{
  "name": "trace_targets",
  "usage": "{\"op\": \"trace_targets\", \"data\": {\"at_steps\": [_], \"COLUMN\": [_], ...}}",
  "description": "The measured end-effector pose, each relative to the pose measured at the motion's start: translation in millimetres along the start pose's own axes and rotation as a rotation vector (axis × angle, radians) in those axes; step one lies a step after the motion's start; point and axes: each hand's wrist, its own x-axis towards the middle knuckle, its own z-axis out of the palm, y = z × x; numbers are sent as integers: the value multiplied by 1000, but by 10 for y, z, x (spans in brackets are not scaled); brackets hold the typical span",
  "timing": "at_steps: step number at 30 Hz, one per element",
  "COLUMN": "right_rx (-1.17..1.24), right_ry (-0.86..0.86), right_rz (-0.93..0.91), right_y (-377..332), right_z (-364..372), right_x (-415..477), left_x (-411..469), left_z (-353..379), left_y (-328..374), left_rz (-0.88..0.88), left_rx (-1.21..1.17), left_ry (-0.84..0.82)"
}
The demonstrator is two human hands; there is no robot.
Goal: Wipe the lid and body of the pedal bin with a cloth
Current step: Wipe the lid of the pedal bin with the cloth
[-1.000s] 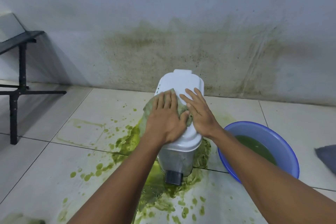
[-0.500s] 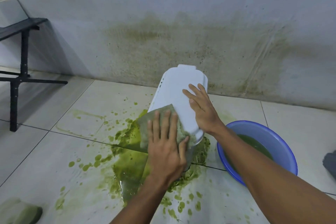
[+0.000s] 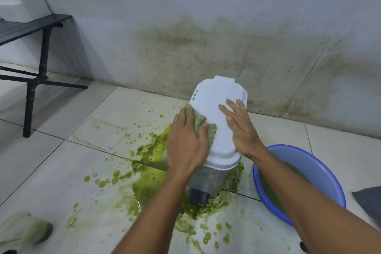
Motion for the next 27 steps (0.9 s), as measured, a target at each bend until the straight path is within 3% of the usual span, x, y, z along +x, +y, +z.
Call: {"op": "trace_targets", "data": {"at_steps": [2, 6, 11, 14, 16, 21, 27], "right_rx": [-16, -76, -164, -142, -249, -462, -384], "right_ry": [-5, -34, -6, 11, -13, -71, -403], "right_rz": [4, 108, 208, 295, 306, 150, -148], "right_y": [-26, -160, -387, -508, -565, -477, -328], "right_z": [4, -59, 35, 67, 114, 156, -133], "right_x": [-2, 81, 96, 134, 130, 62, 240], "left_x": [-384, -550, 187, 708, 807, 415, -378], "left_z": [139, 271, -32, -153, -153, -145, -37], "left_y": [60, 168, 73, 24, 15, 26, 92], "left_rz": [25, 262, 272, 165, 120, 90, 201], "left_rx": [-11, 131, 199, 78, 22, 91, 44], "left_ry": [129, 69, -183, -412, -449, -324, -93]}}
